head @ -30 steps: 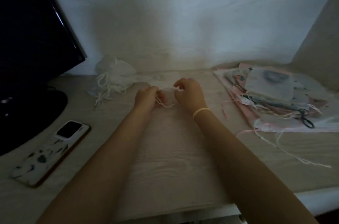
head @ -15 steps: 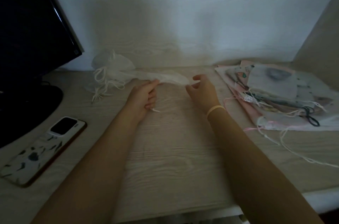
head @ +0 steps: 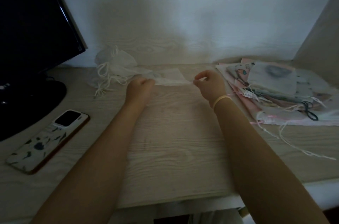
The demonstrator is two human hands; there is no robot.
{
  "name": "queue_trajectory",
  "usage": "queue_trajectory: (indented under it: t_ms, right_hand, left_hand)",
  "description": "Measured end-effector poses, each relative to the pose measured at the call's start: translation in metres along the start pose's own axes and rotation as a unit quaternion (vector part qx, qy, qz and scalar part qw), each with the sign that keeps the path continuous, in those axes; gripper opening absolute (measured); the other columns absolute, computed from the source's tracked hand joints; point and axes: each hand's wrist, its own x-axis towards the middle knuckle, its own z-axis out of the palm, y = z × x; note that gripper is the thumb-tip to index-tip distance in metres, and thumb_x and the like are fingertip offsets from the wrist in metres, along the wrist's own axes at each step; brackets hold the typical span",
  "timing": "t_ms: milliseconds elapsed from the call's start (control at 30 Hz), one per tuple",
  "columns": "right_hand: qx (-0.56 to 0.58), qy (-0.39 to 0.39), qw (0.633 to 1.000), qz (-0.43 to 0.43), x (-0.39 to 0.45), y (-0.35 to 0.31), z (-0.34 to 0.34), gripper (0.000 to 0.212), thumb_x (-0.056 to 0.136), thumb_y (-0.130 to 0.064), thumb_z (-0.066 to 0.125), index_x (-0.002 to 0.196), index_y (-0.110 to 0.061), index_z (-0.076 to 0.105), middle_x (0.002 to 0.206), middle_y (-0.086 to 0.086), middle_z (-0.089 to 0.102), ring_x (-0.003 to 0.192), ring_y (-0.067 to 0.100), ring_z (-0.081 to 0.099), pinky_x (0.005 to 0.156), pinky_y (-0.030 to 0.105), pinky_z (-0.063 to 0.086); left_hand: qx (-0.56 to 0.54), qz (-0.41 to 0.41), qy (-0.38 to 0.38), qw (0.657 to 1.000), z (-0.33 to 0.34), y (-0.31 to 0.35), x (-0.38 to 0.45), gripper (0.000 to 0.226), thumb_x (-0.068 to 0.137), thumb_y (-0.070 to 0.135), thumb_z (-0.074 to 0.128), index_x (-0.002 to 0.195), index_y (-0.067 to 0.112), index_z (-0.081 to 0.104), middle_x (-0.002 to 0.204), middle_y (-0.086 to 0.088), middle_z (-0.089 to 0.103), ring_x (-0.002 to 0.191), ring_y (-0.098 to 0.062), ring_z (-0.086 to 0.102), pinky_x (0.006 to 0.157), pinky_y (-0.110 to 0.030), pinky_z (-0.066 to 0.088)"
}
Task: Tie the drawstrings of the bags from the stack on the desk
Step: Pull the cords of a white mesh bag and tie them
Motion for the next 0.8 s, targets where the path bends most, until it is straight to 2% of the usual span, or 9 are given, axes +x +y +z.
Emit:
queue_trajectory:
  t_ms: [100,167,233,300,400,500,600,700,800]
  right_hand:
    - [-0.047,0.057,0.997,-0.008,0.003,0.006,-0.003,0.009,0.085,-0.013,0.063,0.090,-0.019,0.067,0.081,-0.002,0.059,0.082,0.015,0.057,0.078,0.025,0.046]
    - [-0.118,0.016,0.993,-0.014,0.003,0.007,-0.002,0.013,0.088,-0.019,0.061,0.095,-0.019,0.071,0.094,0.003,0.067,0.093,0.019,0.061,0.084,0.025,0.045]
    - [-0.187,-0.059,0.980,-0.025,0.003,0.005,-0.003,0.023,0.091,-0.029,0.057,0.094,-0.014,0.074,0.095,0.008,0.071,0.087,0.021,0.063,0.078,0.027,0.045]
    - [-0.199,-0.113,0.973,-0.022,0.001,0.001,-0.007,0.039,0.092,-0.041,0.053,0.087,-0.011,0.076,0.081,0.009,0.070,0.073,0.019,0.059,0.069,0.026,0.038]
    - [-0.180,-0.130,0.975,-0.031,0.000,-0.002,-0.009,0.048,0.089,-0.050,0.056,0.071,-0.008,0.070,0.066,0.008,0.059,0.065,0.020,0.054,0.065,0.027,0.036]
    - [-0.063,-0.128,0.988,-0.050,-0.003,-0.005,-0.004,0.042,0.086,-0.040,0.063,0.059,-0.013,0.048,0.056,0.006,0.041,0.054,0.018,0.042,0.059,0.027,0.036]
    - [0.174,-0.127,0.976,-0.040,-0.007,-0.011,0.002,0.032,0.086,-0.023,0.065,0.060,-0.012,0.050,0.058,0.008,0.044,0.055,0.018,0.046,0.059,0.027,0.042]
    - [0.397,-0.169,0.902,-0.017,-0.009,-0.020,0.002,0.017,0.089,-0.008,0.060,0.073,-0.003,0.061,0.070,0.013,0.059,0.070,0.023,0.058,0.072,0.034,0.051]
    - [0.516,-0.248,0.820,0.033,-0.012,-0.024,0.001,0.013,0.093,-0.006,0.054,0.083,0.001,0.058,0.073,0.012,0.066,0.078,0.025,0.067,0.085,0.035,0.055]
  left_hand:
    - [0.011,-0.003,0.022,1.000,-0.003,-0.004,0.003,0.024,0.088,0.026,0.057,0.085,0.005,0.069,0.076,-0.002,0.059,0.074,-0.015,0.053,0.066,-0.027,0.039]
    - [0.018,-0.002,0.035,0.999,-0.005,-0.004,0.002,0.021,0.088,0.026,0.056,0.083,0.010,0.068,0.078,-0.001,0.061,0.075,-0.014,0.053,0.066,-0.027,0.039]
    - [0.010,-0.001,0.042,0.999,-0.005,-0.003,0.003,0.020,0.087,0.024,0.058,0.082,0.008,0.068,0.075,-0.003,0.059,0.072,-0.015,0.053,0.065,-0.030,0.044]
    - [-0.022,-0.005,0.035,0.999,-0.005,-0.002,0.003,0.013,0.083,0.023,0.063,0.078,0.013,0.069,0.073,-0.003,0.058,0.070,-0.015,0.053,0.065,-0.032,0.048]
    - [-0.044,0.010,0.022,0.999,-0.003,0.006,-0.004,0.005,0.074,0.020,0.064,0.071,0.017,0.064,0.066,-0.003,0.048,0.063,-0.013,0.046,0.057,-0.028,0.036]
    - [-0.038,0.016,0.009,0.999,-0.002,0.016,-0.013,0.010,0.071,0.016,0.060,0.062,0.013,0.063,0.057,-0.004,0.048,0.051,-0.012,0.043,0.051,-0.023,0.032]
    - [-0.098,-0.005,-0.052,0.994,-0.001,0.027,-0.021,0.015,0.077,0.008,0.059,0.067,0.000,0.069,0.063,-0.012,0.067,0.048,-0.016,0.053,0.049,-0.023,0.043]
    - [-0.148,0.000,-0.106,0.983,0.003,0.029,-0.023,0.024,0.086,0.008,0.056,0.062,0.006,0.059,0.056,-0.010,0.063,0.046,-0.016,0.053,0.040,-0.023,0.037]
    - [-0.129,-0.012,-0.137,0.982,0.007,0.021,-0.019,0.036,0.094,0.022,0.054,0.060,0.017,0.046,0.051,-0.004,0.054,0.046,-0.017,0.048,0.040,-0.019,0.027]
